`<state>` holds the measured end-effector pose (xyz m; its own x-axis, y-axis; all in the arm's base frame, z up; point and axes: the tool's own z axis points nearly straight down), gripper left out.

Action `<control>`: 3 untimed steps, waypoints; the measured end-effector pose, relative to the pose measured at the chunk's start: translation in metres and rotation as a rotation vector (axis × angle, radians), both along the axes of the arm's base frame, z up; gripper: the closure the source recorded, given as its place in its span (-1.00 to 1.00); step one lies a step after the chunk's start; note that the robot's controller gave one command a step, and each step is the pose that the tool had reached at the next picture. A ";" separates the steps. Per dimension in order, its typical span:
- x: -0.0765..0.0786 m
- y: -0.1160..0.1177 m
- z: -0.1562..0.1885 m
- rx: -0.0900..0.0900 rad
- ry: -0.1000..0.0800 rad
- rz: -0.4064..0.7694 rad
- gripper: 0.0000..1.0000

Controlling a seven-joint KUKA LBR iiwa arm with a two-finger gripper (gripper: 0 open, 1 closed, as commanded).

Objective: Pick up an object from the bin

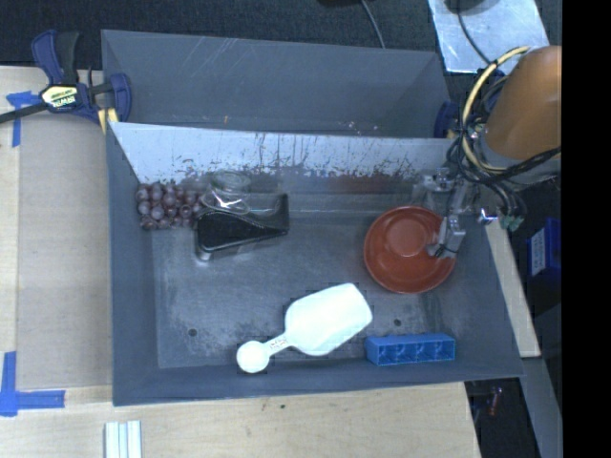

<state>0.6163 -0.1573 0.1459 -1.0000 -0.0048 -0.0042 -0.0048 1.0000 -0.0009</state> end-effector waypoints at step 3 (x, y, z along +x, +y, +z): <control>-0.052 0.012 -0.075 0.000 -0.008 -0.121 -1.00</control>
Offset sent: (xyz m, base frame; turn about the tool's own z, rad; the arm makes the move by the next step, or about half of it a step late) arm -0.0626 0.0130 -0.0759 0.1242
